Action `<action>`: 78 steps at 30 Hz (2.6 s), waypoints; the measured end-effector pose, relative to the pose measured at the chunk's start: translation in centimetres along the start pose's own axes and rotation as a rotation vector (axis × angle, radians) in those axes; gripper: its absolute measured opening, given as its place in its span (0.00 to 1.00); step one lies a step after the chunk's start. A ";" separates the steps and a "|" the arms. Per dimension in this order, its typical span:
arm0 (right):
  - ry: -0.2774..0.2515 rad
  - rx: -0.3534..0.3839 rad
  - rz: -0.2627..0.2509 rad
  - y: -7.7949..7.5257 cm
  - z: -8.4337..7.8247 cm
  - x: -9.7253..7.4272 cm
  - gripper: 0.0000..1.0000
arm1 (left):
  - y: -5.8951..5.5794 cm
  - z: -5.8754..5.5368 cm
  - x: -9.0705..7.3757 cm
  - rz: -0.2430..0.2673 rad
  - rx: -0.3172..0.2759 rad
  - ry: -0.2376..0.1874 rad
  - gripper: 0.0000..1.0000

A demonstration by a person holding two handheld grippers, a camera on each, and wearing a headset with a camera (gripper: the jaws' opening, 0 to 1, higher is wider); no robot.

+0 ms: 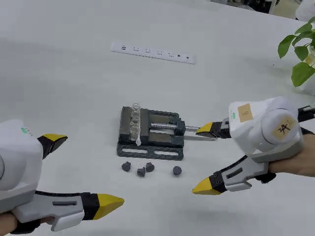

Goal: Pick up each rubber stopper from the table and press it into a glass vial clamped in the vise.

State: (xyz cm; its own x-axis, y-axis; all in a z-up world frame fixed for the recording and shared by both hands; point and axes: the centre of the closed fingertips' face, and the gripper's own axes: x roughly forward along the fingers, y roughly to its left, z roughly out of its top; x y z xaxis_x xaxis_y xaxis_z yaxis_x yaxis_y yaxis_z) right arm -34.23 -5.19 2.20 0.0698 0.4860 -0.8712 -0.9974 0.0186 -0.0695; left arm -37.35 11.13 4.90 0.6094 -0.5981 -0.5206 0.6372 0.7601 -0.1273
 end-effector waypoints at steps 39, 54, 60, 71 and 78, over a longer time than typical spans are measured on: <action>0.145 -0.163 0.095 0.0 -1.3 5.1 0.13 | -0.3 -0.7 0.9 -0.020 -0.025 -0.006 0.97; 0.158 -0.199 0.099 0.0 -1.4 5.2 0.09 | -0.4 -1.1 1.0 -0.022 -0.037 -0.005 0.97; 0.158 -0.208 0.105 0.0 -1.4 5.2 0.09 | -0.5 -1.1 1.0 -0.023 -0.040 -0.006 0.97; 0.149 -0.195 0.146 0.1 -0.9 4.6 0.08 | -0.5 -1.2 1.1 -0.024 -0.038 -0.005 0.97; 0.103 -0.180 0.151 -1.6 1.4 3.3 0.08 | -0.5 -1.0 1.1 -0.029 -0.035 -0.004 0.97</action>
State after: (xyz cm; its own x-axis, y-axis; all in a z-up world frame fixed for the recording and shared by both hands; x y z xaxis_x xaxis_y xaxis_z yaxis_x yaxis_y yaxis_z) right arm -32.41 -2.46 0.14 -0.0689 0.3801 -0.9224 -0.9782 -0.2073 -0.0124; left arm -37.43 10.34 3.52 0.5926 -0.6213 -0.5127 0.6381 0.7505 -0.1719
